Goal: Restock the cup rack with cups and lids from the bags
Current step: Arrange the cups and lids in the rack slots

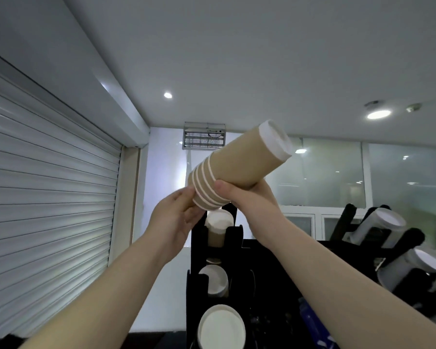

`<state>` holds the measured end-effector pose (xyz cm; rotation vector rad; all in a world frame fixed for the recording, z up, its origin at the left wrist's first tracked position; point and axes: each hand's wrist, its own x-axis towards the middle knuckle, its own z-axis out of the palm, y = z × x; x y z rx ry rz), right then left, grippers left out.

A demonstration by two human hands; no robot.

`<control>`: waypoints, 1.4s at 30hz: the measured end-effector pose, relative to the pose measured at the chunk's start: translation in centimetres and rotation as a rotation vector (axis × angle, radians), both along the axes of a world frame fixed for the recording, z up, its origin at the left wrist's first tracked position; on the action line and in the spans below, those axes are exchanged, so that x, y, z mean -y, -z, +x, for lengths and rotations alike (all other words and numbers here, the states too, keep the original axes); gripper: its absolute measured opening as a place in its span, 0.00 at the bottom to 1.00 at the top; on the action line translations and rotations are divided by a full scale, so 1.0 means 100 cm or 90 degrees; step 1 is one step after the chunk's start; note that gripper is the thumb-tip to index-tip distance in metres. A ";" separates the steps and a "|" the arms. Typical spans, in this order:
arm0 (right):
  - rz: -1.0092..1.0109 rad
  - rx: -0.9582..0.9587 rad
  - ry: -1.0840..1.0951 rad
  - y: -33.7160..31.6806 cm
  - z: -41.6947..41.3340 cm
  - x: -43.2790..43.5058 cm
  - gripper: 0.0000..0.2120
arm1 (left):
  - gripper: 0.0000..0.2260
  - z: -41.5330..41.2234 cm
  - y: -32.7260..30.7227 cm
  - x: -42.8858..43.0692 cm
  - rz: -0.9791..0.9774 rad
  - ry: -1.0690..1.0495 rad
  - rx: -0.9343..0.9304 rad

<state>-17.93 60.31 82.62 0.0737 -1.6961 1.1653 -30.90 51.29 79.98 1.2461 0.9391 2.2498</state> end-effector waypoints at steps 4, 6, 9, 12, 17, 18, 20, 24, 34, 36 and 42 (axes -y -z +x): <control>-0.048 -0.032 -0.107 0.005 0.009 0.024 0.25 | 0.14 0.023 0.004 0.025 0.070 0.055 -0.045; -0.077 -0.031 -0.144 0.011 0.014 0.036 0.25 | 0.14 0.036 0.006 0.037 0.106 0.055 -0.047; -0.136 -0.035 -0.199 0.019 0.023 0.054 0.26 | 0.13 0.054 0.009 0.055 0.123 0.031 -0.028; -0.174 -0.125 -0.196 0.025 0.029 0.076 0.36 | 0.13 0.078 0.015 0.068 0.109 -0.025 -0.013; -0.302 -0.253 -0.168 0.024 0.036 0.102 0.35 | 0.11 0.132 0.019 0.076 0.084 -0.116 0.015; -0.320 -0.251 -0.161 0.023 0.039 0.104 0.33 | 0.11 0.139 0.018 0.080 0.078 -0.120 0.018; -0.329 -0.251 -0.126 0.024 0.043 0.107 0.31 | 0.11 0.146 0.017 0.087 0.056 -0.113 0.022; -0.307 -0.246 -0.087 0.028 0.052 0.111 0.30 | 0.11 0.148 0.020 0.102 0.014 -0.069 0.061; -0.252 -0.172 -0.163 0.025 0.073 0.125 0.35 | 0.12 0.148 0.011 0.125 0.019 0.047 0.102; -0.232 -0.146 -0.207 0.031 0.072 0.129 0.42 | 0.12 0.148 0.011 0.126 0.049 0.053 0.106; -0.197 -0.139 -0.227 0.045 0.069 0.132 0.39 | 0.11 0.152 0.014 0.129 0.065 0.022 0.105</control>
